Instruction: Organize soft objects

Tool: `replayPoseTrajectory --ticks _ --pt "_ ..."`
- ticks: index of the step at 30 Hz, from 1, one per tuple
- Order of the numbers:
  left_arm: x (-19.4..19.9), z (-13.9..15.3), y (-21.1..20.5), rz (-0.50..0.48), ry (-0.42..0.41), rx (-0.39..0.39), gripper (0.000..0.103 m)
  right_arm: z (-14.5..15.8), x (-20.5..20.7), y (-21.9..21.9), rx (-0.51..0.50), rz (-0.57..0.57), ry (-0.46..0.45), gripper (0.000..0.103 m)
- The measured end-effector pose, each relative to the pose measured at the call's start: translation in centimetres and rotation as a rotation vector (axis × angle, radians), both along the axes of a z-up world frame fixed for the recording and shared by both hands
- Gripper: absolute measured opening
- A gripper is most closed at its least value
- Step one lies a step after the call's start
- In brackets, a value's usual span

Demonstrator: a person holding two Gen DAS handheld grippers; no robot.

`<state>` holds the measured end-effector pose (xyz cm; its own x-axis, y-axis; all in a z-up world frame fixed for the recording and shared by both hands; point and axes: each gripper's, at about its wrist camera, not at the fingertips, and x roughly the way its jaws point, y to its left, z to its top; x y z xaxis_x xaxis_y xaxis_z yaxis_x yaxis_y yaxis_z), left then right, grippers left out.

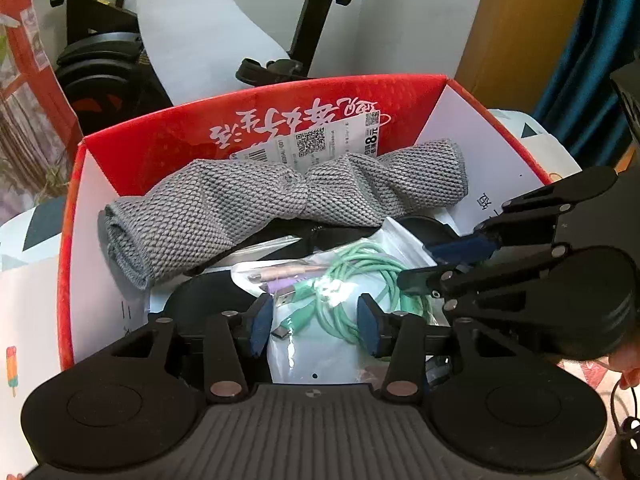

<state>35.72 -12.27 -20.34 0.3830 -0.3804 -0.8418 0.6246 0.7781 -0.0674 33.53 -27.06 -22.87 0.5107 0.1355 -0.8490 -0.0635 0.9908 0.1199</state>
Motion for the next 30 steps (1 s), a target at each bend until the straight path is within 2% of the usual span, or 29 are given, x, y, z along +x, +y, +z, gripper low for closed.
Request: replayPoseTrajectory --ticks 3,5,9,16,19,22,30 --pt "-0.5 0.6 0.2 0.004 -0.021 0.002 0.054 0.7 -1.0 -0.5 0.004 -0.038 -0.043 0.043" --pt "-1.0 1.3 0.4 0.01 -0.041 0.002 0.058 1.4 -1.7 -0.8 0.005 -0.053 -0.064 0.056" --pt "-2.2 2.9 1.5 0.023 -0.087 -0.032 0.086 3.4 -3.6 -1.8 0.053 -0.084 -0.143 0.072" --pt "-5.1 6.3 3.7 0.084 -0.202 -0.071 0.098 8.2 -7.4 -2.6 0.063 -0.117 -0.314 0.103" --pt "-6.9 8.3 4.6 0.147 -0.305 -0.077 0.103 10.6 -9.1 -2.5 0.057 -0.126 -0.376 0.103" --pt "-8.9 10.8 5.4 0.214 -0.403 -0.079 0.103 12.8 -11.0 -2.4 0.065 -0.134 -0.437 0.103" --pt "-15.2 16.8 6.4 0.294 -0.601 -0.102 0.103 17.7 -17.9 -1.1 0.056 -0.157 -0.605 0.103"
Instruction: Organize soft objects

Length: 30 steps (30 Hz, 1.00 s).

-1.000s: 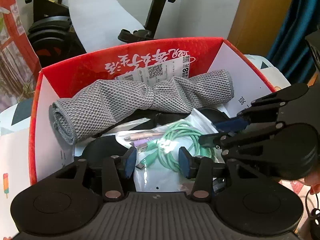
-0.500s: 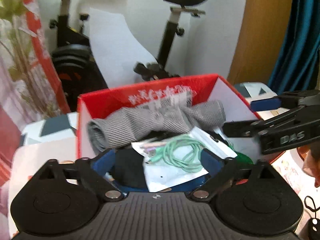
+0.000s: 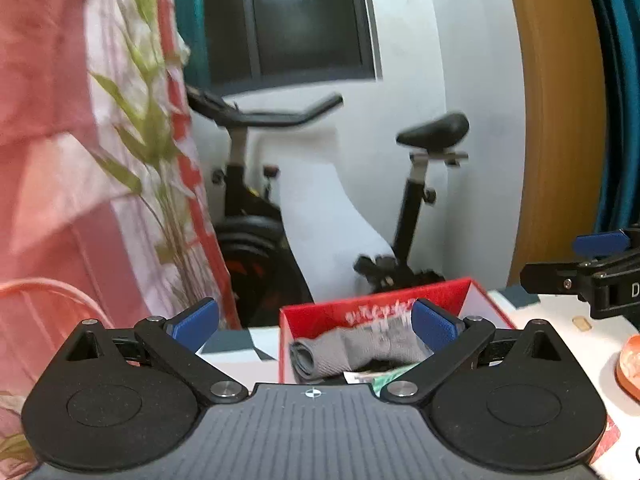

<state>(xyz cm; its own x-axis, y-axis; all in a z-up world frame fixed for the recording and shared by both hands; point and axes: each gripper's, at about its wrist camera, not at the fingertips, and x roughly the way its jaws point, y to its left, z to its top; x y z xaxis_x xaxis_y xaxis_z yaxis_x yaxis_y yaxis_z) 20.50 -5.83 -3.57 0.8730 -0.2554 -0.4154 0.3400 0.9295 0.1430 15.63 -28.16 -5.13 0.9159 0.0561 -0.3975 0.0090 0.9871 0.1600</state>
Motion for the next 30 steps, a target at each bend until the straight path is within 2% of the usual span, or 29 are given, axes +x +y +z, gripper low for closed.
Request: replayPoseTrajectory --ticks 6,10,21,24,30 --pt "-4.2 3.3 1.3 0.023 -0.034 -0.071 0.103 2.1 -4.7 1.1 -0.018 -0.034 -0.063 0.103" --pt "-6.9 4.5 2.3 0.054 -0.046 -0.084 0.103 2.9 -7.6 1.6 -0.006 -0.048 -0.106 0.103" --pt "-12.5 4.8 4.3 0.102 -0.092 -0.084 0.103 3.3 -14.0 2.5 -0.017 -0.097 -0.178 0.103" --pt "-13.7 4.9 4.7 0.11 -0.109 -0.075 0.103 3.4 -15.1 2.9 -0.03 -0.089 -0.181 0.103" --pt "-14.7 5.8 4.9 0.119 -0.133 -0.104 0.103 4.3 -15.9 3.4 -0.06 -0.092 -0.199 0.103"
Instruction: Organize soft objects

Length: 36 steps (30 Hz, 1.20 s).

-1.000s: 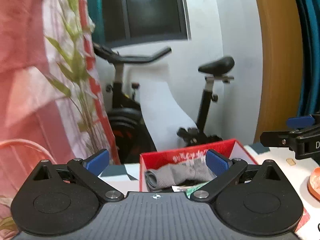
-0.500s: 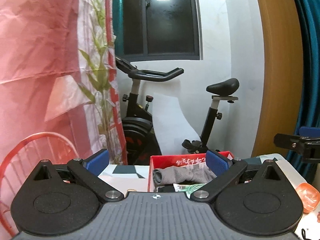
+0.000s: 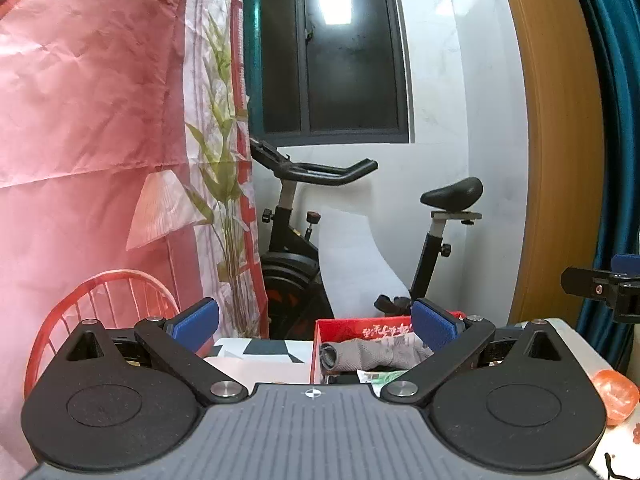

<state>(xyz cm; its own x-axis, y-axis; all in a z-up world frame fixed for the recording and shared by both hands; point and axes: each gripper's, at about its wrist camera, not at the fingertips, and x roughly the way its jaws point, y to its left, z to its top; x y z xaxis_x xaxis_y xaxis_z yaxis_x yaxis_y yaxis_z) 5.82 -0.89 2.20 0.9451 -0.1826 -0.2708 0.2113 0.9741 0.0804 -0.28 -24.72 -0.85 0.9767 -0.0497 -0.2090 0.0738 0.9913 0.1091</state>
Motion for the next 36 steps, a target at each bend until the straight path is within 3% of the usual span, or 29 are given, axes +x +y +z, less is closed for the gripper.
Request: replayPoseTrajectory --ticks 36 --pt "-0.86 -0.02 0.22 0.024 0.001 -0.033 0.103 0.12 -0.78 -0.53 -0.014 -0.009 -0.009 0.103"
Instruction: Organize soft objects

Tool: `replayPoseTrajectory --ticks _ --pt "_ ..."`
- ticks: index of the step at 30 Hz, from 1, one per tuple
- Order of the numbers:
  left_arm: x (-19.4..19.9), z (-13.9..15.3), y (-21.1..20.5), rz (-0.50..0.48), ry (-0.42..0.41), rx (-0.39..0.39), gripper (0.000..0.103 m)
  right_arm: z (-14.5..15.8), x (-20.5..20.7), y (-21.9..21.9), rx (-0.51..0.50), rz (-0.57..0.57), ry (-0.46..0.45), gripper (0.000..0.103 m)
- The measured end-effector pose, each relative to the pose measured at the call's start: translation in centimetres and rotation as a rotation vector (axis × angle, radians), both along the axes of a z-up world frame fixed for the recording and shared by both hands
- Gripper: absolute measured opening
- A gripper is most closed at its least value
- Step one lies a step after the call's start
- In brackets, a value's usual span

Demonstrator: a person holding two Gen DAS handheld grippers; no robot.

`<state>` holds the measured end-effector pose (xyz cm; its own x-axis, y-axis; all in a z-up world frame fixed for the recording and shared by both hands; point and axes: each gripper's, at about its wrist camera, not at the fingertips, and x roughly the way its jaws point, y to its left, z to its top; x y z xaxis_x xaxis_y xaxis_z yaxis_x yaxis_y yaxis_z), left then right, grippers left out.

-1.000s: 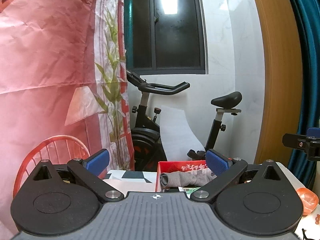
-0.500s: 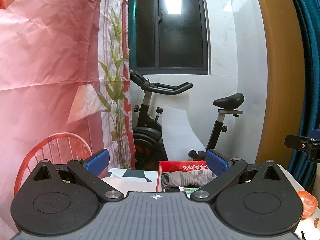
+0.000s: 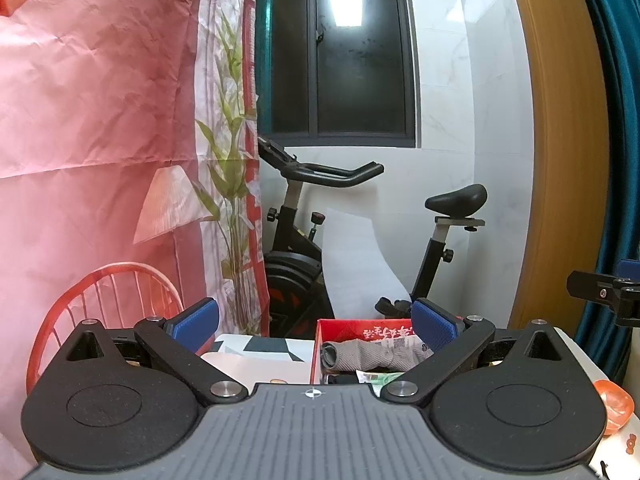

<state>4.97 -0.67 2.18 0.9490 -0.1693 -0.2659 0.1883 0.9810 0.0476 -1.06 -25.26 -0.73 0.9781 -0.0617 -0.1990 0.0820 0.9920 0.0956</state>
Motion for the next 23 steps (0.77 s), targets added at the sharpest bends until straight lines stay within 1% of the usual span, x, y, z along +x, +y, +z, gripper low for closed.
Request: replayPoseTrajectory --ticks 23 --pt "-0.04 -0.04 0.26 0.006 0.005 -0.008 0.103 -0.34 0.05 -0.63 0.003 -0.008 0.013 0.103"
